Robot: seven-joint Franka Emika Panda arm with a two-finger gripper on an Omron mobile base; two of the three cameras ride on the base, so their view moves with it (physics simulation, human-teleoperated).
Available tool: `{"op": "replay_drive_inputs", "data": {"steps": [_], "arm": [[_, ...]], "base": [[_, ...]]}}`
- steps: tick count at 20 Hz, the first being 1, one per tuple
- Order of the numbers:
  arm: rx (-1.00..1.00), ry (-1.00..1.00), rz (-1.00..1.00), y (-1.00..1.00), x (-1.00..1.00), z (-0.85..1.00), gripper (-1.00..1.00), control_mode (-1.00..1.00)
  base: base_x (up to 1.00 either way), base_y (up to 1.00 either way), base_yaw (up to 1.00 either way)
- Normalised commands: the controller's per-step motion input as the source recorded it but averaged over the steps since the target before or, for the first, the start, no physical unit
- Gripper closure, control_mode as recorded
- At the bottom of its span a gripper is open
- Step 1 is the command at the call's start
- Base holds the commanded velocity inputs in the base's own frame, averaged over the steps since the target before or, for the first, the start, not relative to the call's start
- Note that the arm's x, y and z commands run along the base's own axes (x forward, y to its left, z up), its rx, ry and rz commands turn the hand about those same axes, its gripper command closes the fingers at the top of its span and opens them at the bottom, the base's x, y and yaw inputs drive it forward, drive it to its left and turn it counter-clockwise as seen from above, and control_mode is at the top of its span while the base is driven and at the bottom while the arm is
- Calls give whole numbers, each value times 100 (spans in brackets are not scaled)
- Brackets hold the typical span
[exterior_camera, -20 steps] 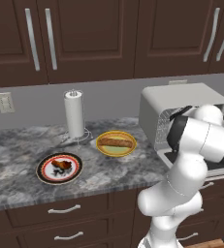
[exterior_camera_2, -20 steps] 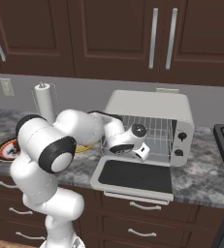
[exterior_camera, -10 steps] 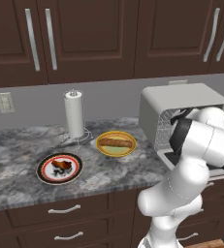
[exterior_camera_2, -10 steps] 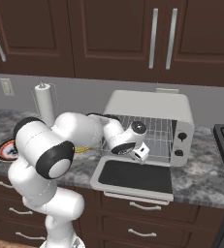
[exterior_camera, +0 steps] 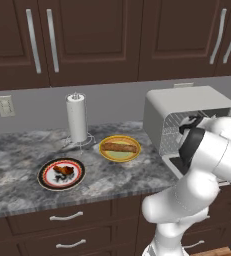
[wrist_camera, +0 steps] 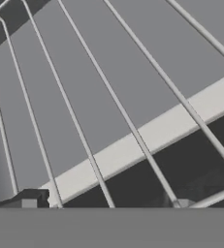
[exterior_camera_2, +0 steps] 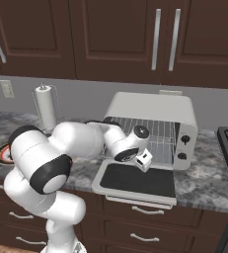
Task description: Open the toaster oven door. Place the baguette on the bottom rack in the toaster oven and place the chicken drumstick on the top rack.
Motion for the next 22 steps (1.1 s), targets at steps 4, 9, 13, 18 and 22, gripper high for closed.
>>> {"op": "replay_drive_inputs", "data": {"steps": [4, 9, 13, 18, 22], "arm": [[-9, 8, 7, -3, -61, -52, 100, -100], [-7, 6, 7, -6, -71, -53, 100, -100], [-6, 7, 7, -7, -70, -52, 100, -100], [-6, 10, 7, -3, -63, -46, 100, -100], [-4, 5, 7, -4, -72, -43, 100, -100]], "base": [[0, 0, 0], [0, 0, 0], [0, 0, 0], [0, 0, 0], [0, 0, 0]]}}
